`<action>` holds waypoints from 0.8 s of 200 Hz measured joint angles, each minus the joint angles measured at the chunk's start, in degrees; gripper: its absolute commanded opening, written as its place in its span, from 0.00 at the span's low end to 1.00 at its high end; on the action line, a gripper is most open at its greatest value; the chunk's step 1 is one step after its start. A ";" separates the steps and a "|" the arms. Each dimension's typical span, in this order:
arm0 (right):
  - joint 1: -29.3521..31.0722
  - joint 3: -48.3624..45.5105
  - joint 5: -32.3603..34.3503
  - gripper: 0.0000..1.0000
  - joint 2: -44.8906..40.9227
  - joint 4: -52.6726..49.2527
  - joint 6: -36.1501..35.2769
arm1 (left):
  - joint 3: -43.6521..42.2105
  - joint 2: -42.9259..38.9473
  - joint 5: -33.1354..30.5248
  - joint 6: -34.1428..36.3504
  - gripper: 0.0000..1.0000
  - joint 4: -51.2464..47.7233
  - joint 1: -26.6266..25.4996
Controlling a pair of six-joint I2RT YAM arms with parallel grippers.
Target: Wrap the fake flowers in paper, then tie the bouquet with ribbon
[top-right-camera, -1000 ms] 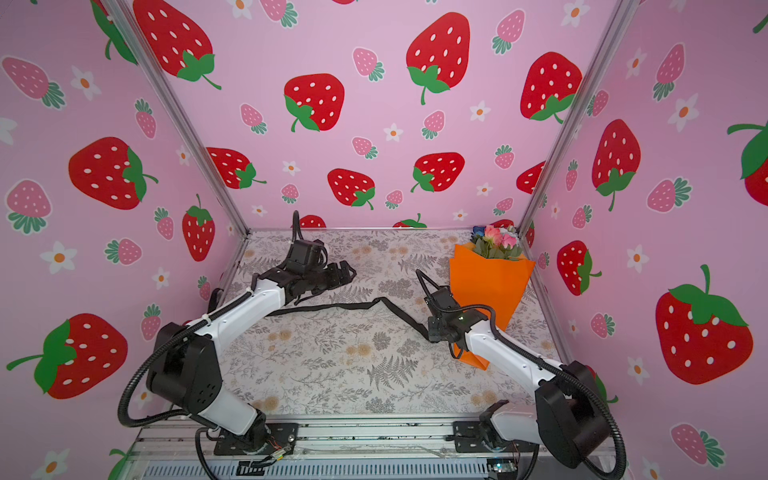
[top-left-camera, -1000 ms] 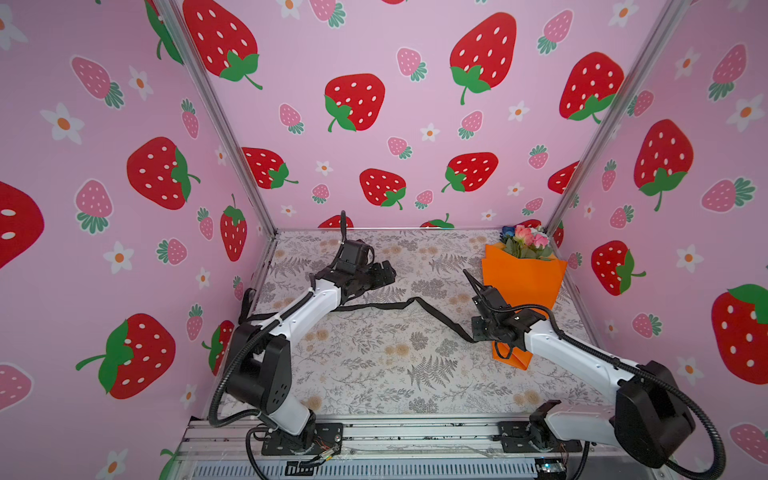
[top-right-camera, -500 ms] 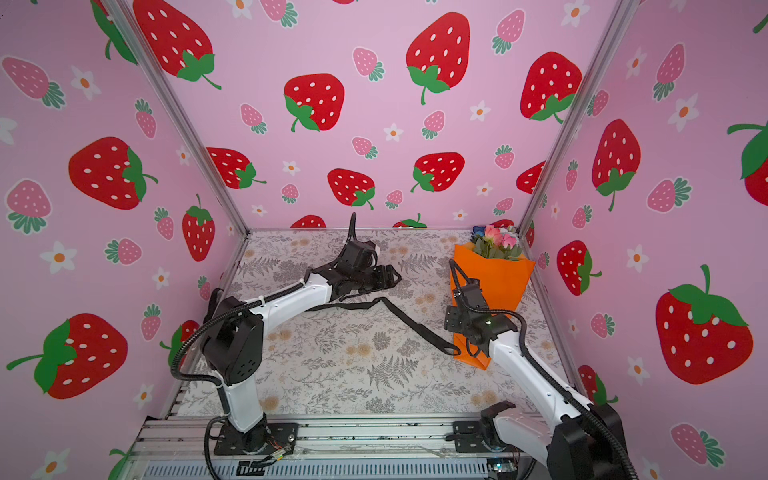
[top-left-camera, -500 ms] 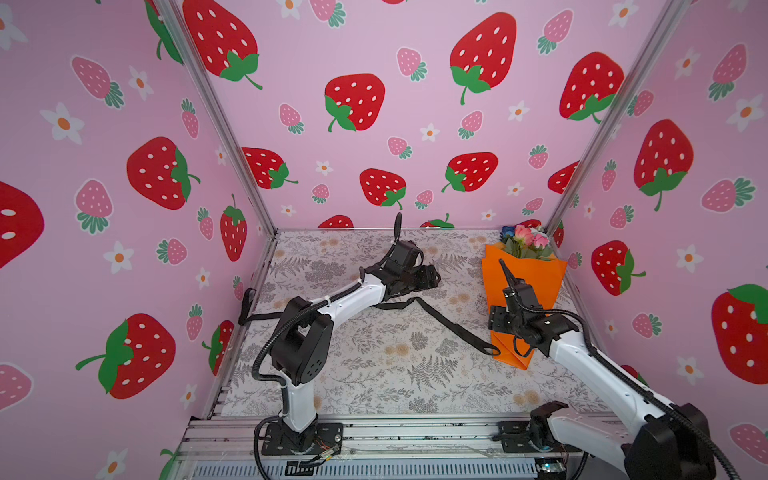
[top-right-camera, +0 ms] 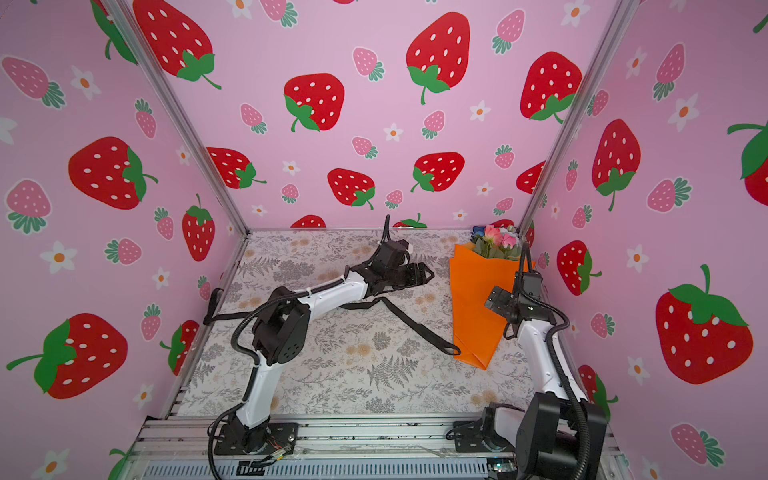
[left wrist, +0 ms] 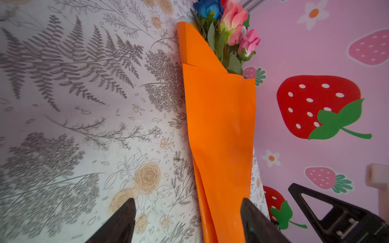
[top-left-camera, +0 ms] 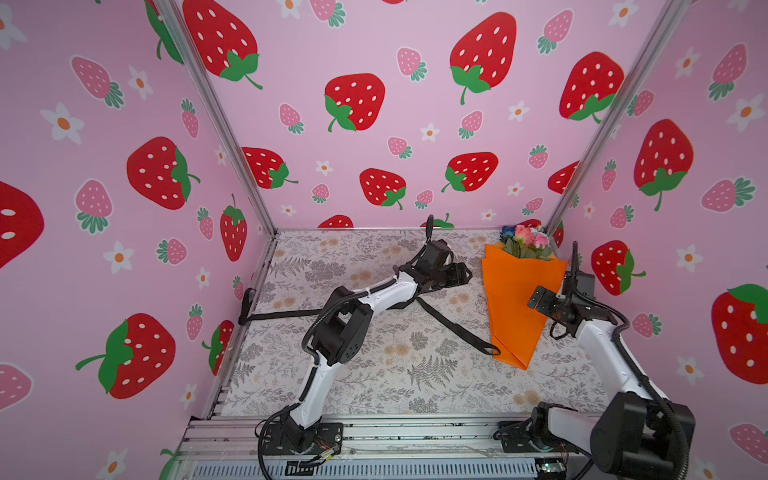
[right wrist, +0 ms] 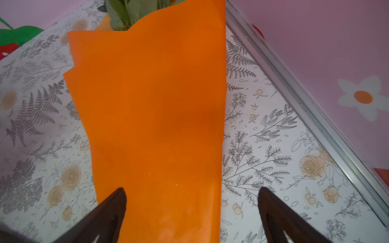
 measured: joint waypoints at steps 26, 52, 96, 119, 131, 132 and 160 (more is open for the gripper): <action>-5.42 0.13 -2.91 1.00 4.79 2.03 -0.76 | 4.85 5.95 1.33 -1.55 0.79 0.07 -0.66; -8.35 0.24 -5.18 1.00 8.83 4.07 -0.92 | 7.67 10.12 2.01 -2.86 0.79 -0.04 -1.18; -8.96 0.24 -8.02 1.00 12.46 7.19 -0.87 | 15.67 17.22 4.52 -4.90 0.73 -0.76 -1.44; -8.96 0.24 -8.83 1.00 13.62 8.61 -0.87 | 18.18 19.19 5.64 -5.90 0.70 -0.85 -1.44; -8.98 0.24 -9.11 1.00 14.21 9.22 -0.90 | 19.45 20.06 5.88 -6.19 0.70 -0.83 -1.46; -8.98 0.24 -9.14 1.00 14.27 9.29 -0.90 | 19.54 20.13 5.88 -6.21 0.70 -0.83 -1.46; -9.01 0.24 -9.70 1.00 15.85 10.32 -0.94 | 21.79 21.62 6.05 -6.86 0.69 -0.87 -1.53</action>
